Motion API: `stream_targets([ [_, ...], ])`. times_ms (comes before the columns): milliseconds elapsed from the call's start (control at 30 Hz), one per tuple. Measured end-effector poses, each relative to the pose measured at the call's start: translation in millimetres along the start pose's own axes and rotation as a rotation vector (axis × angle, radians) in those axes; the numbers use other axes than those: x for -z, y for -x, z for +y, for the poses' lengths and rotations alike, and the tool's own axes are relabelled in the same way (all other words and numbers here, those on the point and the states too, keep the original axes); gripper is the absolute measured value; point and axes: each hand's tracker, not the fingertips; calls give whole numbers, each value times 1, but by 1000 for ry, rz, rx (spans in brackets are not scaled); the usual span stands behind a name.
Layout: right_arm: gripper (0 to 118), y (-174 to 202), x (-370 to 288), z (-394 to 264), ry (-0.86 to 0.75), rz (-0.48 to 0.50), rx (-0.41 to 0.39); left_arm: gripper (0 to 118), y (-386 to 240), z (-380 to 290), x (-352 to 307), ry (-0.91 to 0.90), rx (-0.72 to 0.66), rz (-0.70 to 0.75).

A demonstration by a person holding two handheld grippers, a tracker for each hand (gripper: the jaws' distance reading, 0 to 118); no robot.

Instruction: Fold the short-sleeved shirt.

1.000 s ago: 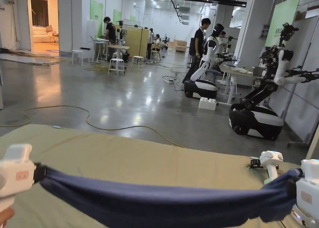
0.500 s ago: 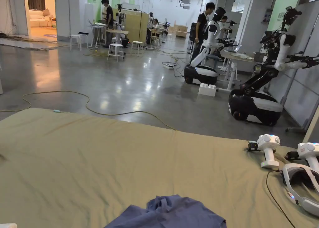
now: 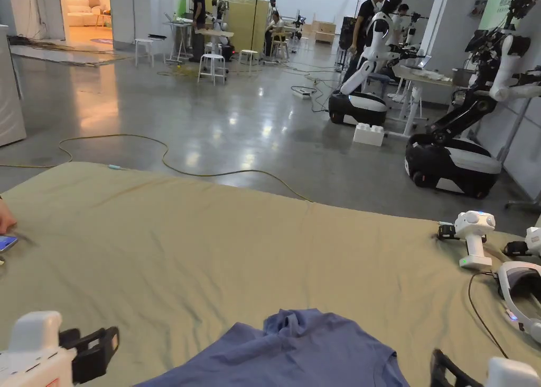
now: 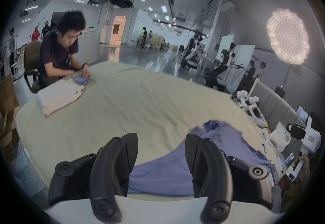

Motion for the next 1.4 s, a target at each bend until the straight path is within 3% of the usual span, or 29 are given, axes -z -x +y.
stream_targets([
  [133, 73, 41, -6, 17, -100, 22, 2, 61, -62, 12, -17, -119, 104, -1],
  [233, 65, 64, -7, 22, -134, 31, -9, 44, -101, 17, -24, -192, 205, 13],
  [267, 55, 70, -8, 24, -144, 33, -12, 37, -113, 18, -25, -205, 248, 24],
  [367, 9, 85, -12, 27, -182, 33, -36, 20, -130, 20, -23, -214, 286, 17],
  [433, 0, 92, -15, 27, -207, 11, -63, 5, -140, 20, -26, -240, 293, 16],
  [500, 0, 93, -18, 25, -224, 31, -67, 0, -143, 20, -28, -273, 298, 24],
  [733, 0, 100, -22, 21, -204, 65, -67, 0, -121, 16, -26, -247, 304, 15],
  [1133, 0, 99, 10, -22, 1, 97, -94, 0, 56, -14, 48, 340, 0, 172],
  [1233, 0, 100, 15, -29, 37, 98, -98, 19, 84, -23, 73, 490, -108, 116],
  [1333, 0, 100, 20, -34, 68, 107, -104, 59, 110, -40, 98, 543, -180, 157],
  [1400, 0, 100, 23, -37, 84, 105, -120, 63, 114, -46, 105, 570, -190, 206],
])
